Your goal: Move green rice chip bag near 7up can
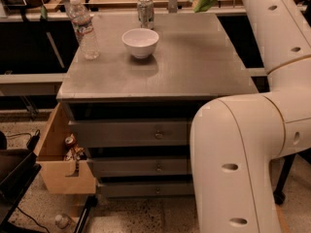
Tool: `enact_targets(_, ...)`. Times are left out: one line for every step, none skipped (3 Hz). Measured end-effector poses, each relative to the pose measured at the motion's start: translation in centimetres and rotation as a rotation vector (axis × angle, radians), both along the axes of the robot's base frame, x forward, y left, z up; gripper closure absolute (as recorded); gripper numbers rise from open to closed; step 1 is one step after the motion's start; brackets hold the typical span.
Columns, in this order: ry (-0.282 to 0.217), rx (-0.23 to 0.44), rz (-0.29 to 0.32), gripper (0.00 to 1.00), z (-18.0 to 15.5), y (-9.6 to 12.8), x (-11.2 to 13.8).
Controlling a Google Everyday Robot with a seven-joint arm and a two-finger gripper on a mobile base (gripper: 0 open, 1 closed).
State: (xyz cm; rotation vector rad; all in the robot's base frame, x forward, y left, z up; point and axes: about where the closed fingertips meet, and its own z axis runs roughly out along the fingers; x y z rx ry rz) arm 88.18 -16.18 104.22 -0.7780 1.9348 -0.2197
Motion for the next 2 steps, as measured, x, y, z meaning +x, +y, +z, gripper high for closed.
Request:
enact_targets(0.000,0.000,0.000,1.00,0.0,0.0,0.0)
enact_targets(0.017,-0.019,-0.021,1.00,-2.1,0.9,1.6)
